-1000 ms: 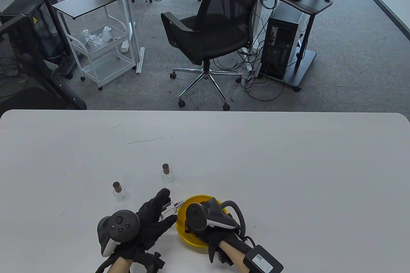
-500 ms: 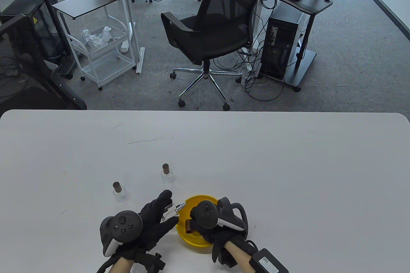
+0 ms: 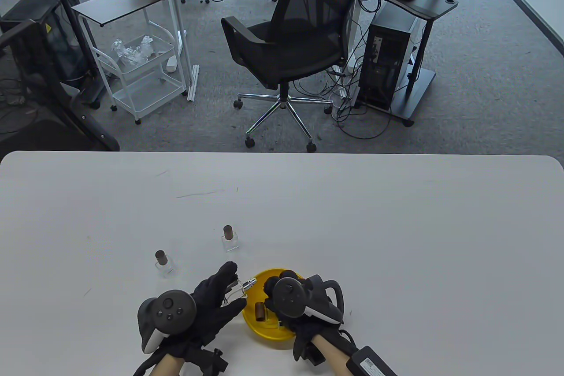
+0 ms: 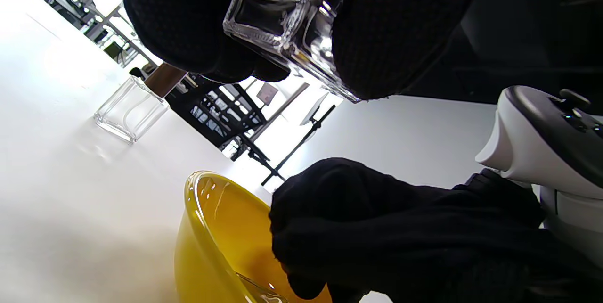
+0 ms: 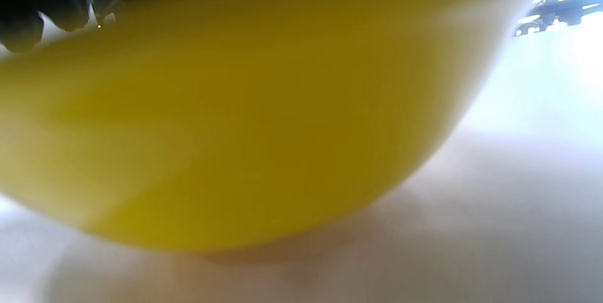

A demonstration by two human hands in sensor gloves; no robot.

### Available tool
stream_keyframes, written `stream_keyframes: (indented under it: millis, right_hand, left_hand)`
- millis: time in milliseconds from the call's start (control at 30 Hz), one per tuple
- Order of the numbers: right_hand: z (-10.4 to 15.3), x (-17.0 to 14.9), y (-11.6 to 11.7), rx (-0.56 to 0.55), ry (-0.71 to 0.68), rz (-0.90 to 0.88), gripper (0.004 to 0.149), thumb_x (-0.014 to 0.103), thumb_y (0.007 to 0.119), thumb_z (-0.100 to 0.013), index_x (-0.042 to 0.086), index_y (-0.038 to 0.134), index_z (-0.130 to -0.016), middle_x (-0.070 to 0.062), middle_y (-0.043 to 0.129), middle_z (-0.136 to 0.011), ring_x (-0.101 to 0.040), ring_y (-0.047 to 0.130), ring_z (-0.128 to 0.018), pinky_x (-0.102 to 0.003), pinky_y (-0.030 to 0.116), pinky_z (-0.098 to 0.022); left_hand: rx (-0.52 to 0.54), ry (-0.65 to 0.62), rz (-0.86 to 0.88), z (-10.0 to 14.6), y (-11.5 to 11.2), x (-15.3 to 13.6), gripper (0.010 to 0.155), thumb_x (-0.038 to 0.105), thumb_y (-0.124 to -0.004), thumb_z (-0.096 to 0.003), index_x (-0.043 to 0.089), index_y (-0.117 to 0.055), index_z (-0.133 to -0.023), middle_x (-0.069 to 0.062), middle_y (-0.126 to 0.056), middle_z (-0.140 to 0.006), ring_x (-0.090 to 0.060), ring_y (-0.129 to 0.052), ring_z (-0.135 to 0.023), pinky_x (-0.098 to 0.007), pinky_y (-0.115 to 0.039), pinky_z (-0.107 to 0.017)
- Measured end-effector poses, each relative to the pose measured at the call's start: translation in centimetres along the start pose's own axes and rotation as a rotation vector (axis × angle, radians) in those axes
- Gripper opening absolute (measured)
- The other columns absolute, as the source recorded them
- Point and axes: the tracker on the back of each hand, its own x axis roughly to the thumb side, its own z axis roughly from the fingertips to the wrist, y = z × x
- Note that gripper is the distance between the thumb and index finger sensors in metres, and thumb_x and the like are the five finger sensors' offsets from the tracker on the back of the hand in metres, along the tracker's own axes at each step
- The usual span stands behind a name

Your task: Assemble perfume bottles from components

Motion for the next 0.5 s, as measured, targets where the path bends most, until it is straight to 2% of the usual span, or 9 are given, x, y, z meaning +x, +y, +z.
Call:
stream_keyframes:
  millis: [367, 500]
  right_hand:
    - [3.2, -0.8, -3.6, -0.227, -0.026, -0.157, 0.04, 0.033, 0.086, -0.053, 0.027, 0.069, -0.089, -0.019, 0.079, -0.092, -0.036, 0.092, -0.059, -0.038, 0.082, -0.037]
    - [4.0, -1.1, -4.3, -0.308, -0.031, -0.197, 0.042, 0.034, 0.084, -0.054, 0.025, 0.065, -0.09, -0.017, 0.083, -0.087, -0.032, 0.096, -0.052, -0.034, 0.084, -0.033]
  left_hand:
    - [-0.036, -0.006, 0.074, 0.0, -0.9, 0.4, 0.077, 0.043, -0.088, -0.047, 0.021, -0.051, -0.111, -0.009, -0.077, -0.101, -0.034, -0.084, -0.083, -0.04, -0.081, -0.057]
    - [-0.055, -0.008, 0.106, 0.0, -1.3, 0.5, 0.077, 0.043, -0.088, -0.047, 0.021, -0.051, -0.111, -0.009, -0.077, -0.1, -0.034, -0.084, -0.082, -0.04, -0.081, -0.057]
